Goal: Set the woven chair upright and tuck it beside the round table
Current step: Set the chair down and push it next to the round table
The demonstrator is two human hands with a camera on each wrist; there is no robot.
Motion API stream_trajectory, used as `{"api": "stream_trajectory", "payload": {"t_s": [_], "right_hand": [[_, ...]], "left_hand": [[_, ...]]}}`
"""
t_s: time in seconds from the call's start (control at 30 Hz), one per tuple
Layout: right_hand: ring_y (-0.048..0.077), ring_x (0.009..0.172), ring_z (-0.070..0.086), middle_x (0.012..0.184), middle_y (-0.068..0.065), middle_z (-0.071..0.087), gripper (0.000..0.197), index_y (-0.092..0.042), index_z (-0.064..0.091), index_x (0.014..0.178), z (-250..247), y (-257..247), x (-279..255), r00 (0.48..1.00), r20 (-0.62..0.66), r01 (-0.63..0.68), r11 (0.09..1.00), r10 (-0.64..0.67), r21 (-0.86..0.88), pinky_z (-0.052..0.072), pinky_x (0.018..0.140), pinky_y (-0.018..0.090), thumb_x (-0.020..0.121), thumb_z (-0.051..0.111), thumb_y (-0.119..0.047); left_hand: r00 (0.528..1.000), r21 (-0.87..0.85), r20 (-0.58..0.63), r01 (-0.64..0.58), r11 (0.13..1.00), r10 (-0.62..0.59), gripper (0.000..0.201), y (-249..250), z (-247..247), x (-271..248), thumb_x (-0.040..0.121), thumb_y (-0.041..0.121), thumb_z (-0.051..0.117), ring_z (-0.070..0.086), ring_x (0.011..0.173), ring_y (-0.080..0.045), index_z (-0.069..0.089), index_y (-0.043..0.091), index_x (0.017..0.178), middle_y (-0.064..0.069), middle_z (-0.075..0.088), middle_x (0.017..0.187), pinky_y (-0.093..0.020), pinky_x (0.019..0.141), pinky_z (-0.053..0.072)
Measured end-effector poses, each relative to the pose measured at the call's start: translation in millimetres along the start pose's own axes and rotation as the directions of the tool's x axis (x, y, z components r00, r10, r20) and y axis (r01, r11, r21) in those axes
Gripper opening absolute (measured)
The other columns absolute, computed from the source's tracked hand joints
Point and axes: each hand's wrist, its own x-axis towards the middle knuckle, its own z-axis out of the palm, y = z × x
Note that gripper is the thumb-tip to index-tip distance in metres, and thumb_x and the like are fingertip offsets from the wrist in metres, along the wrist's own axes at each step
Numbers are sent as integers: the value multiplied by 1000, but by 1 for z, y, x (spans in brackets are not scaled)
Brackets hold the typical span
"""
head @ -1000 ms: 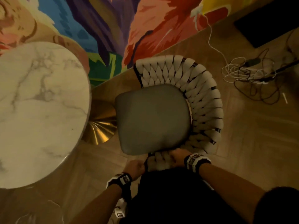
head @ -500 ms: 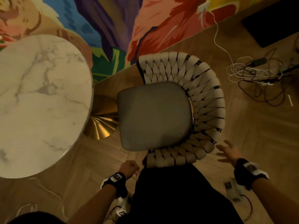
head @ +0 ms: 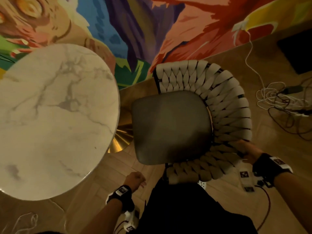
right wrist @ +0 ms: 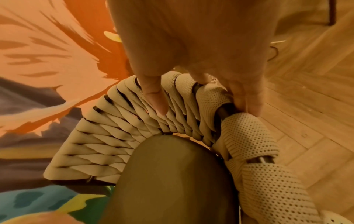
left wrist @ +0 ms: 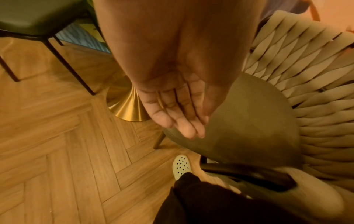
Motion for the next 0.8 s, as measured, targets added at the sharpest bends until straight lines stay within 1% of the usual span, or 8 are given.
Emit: {"api": "stream_trajectory", "payload": {"t_s": [0.1,0.23,0.37,0.47,0.57,0.63,0.73,0.8], "right_hand": [[23,63,58,82,8,57,31,-5,53,122,17,-29,26,1000,16,17,999,-16,-41,43,54,26,93,55,-16],[44,106,63,118,29,63,81,-4,58,124,29,-33,113,994,87,71,992,-62,-103,52,91,57,56,89,-36],[45,111,62,126,26,62,87,-13,59,125,45,-40,174,985,174,43,992,-22,-118,47,91,68,47,92,-31],[45,116,59,131,27,58,57,-12,53,132,71,-63,179,977,211,59,988,-27,-145,44,95,68,79,73,-17],[43,118,57,133,23,57,63,-15,55,131,99,-98,155,967,256,64,984,-19,-168,43,99,65,72,77,-19],[43,118,56,128,24,58,45,-8,54,130,116,-124,127,958,283,100,978,-45,-184,40,103,64,86,62,-9],[42,107,58,112,24,62,24,-11,63,108,133,-150,109,943,324,152,964,-75,-219,41,102,63,92,49,1],[44,103,60,118,33,59,20,-13,65,97,141,-160,114,939,333,172,958,-89,-228,42,100,65,89,51,0]], "left_hand": [[999,-30,-30,43,999,-44,24,15,-28,22,86,9,53,62,44,-6,63,14,64,6,68,52,-21,47,44],[1000,-59,-9,-18,998,17,23,56,-41,37,86,10,52,62,56,-13,62,16,66,3,68,61,-23,56,46],[997,-163,48,-52,985,60,13,95,-37,46,88,10,50,59,55,-10,60,9,82,-7,66,76,-16,47,46],[993,-378,116,67,923,-24,9,113,-31,47,91,14,49,62,59,-13,57,11,88,-9,64,79,-24,52,48],[977,-620,171,208,756,-129,9,134,-28,47,93,23,48,62,69,-22,55,17,90,-9,61,82,-31,59,52],[973,-663,201,218,716,-110,11,150,-30,47,93,22,47,59,67,-22,56,18,87,-10,60,80,-30,56,52],[977,-740,88,196,643,-196,13,160,-39,56,94,16,46,54,65,-21,57,12,89,-9,57,78,-31,60,47],[948,-770,-26,183,611,-316,18,152,-40,58,93,13,44,55,69,-22,56,6,104,-11,57,82,-35,65,46]]}}
